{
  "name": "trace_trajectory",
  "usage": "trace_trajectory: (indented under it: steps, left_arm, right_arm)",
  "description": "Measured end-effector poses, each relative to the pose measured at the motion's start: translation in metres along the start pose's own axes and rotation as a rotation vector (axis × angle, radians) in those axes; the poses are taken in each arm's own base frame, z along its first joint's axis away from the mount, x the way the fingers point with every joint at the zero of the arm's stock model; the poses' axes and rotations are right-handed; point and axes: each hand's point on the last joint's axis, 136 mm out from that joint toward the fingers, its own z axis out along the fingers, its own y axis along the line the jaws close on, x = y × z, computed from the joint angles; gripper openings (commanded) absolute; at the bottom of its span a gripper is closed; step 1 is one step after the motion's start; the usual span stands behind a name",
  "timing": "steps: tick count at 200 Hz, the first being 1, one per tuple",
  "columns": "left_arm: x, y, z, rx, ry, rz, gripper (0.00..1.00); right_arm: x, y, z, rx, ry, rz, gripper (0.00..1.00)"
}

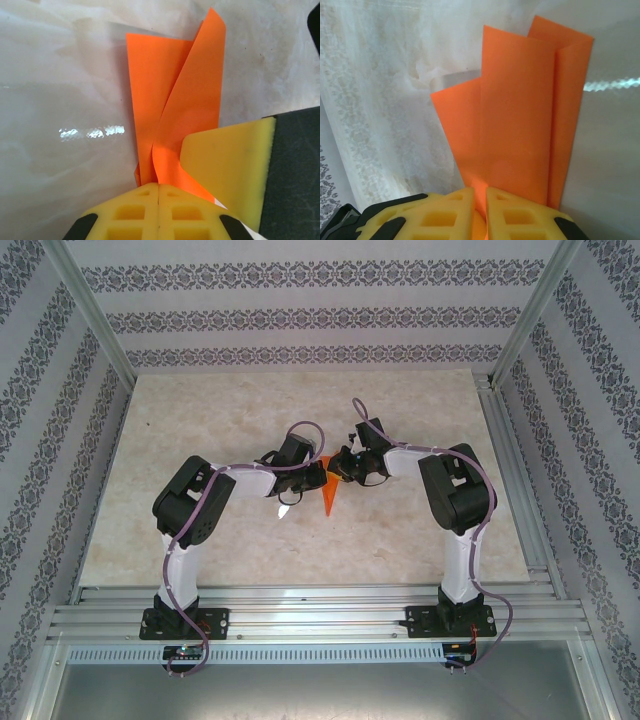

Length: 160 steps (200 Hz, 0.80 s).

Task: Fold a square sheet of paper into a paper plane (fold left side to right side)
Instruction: Fold the wing for the fifth time at the center of the table.

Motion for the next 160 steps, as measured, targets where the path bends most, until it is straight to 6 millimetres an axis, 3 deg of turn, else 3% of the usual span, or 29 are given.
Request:
trace_trajectory:
  steps: [65, 96, 128, 160]
  left_arm:
    - [0.000, -0.001, 0.000, 0.007, -0.003, 0.003, 0.02]
    - [0.003, 0.001, -0.004, 0.011, -0.009, 0.008, 0.14]
    - [0.014, 0.011, -0.025, -0.017, 0.006, 0.018, 0.33]
    - [0.019, 0.009, -0.057, -0.013, 0.005, 0.028, 0.35]
  right_arm:
    - [-0.001, -0.006, 0.003, -0.016, 0.000, 0.008, 0.13]
    - [0.000, -0.005, 0.004, -0.037, 0.001, 0.000, 0.13]
    - [0.001, -0.004, 0.004, -0.054, 0.002, -0.007, 0.13]
    - [0.000, -0.004, 0.003, -0.061, 0.002, -0.006, 0.13]
